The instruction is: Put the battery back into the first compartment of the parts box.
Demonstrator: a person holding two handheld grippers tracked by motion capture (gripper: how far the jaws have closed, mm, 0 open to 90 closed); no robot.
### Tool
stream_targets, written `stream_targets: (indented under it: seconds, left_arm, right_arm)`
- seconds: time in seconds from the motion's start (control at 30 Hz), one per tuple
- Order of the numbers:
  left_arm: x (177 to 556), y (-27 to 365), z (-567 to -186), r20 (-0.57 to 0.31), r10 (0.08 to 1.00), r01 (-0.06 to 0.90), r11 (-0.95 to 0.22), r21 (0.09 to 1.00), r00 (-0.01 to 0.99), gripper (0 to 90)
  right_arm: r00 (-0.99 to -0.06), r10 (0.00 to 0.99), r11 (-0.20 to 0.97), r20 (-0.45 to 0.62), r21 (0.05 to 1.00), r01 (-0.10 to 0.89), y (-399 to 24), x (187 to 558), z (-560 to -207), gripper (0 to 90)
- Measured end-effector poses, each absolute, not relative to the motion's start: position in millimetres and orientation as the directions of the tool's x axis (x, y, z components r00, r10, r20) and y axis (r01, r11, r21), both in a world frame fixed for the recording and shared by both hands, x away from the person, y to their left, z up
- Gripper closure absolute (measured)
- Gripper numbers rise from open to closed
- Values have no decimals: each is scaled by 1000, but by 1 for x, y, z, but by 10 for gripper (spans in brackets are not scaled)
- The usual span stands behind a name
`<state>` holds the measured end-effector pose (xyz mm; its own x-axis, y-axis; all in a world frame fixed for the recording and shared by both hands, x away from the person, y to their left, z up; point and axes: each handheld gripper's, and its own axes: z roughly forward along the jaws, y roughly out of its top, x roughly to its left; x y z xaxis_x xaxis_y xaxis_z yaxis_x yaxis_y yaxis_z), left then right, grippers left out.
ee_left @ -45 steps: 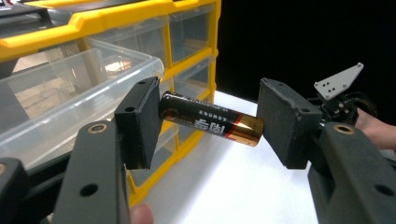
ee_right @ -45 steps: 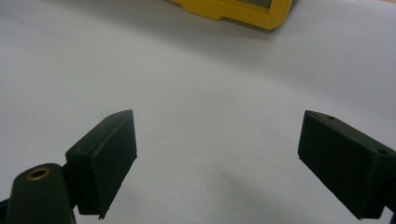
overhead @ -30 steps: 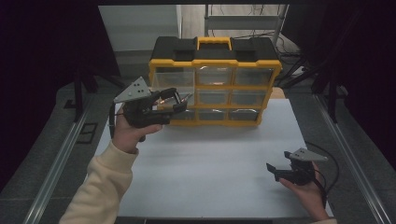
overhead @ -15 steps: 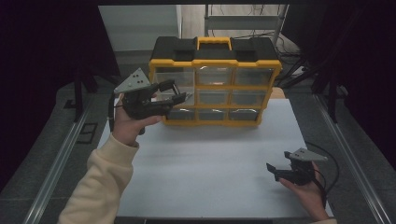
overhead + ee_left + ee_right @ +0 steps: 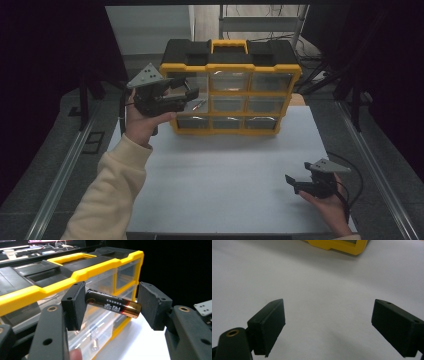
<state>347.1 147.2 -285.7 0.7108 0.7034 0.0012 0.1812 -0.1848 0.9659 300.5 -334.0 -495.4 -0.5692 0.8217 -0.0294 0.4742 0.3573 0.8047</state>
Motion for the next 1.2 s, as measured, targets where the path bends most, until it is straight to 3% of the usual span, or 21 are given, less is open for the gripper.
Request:
stream_targets:
  seconds: [0.73,0.9,1.03,1.2]
  left_arm:
    - [376,142,-288,40,820,231,-207,951,570,417]
    - [379,142,-290,14,829,246,-182,952,560,413]
    - [378,143,-289,-6,814,225,-153,962,581,303]
    - [372,143,-286,-26,786,216,-138,967,617,258]
  right_arm:
    - [-569,822,354,-26,805,475,-335,301,-496,122]
    - [-572,820,359,-29,804,474,-334,301,-496,122]
    - [-570,821,356,-26,804,476,-335,301,-496,122]
    - [-571,820,358,-27,804,475,-334,301,-496,122]
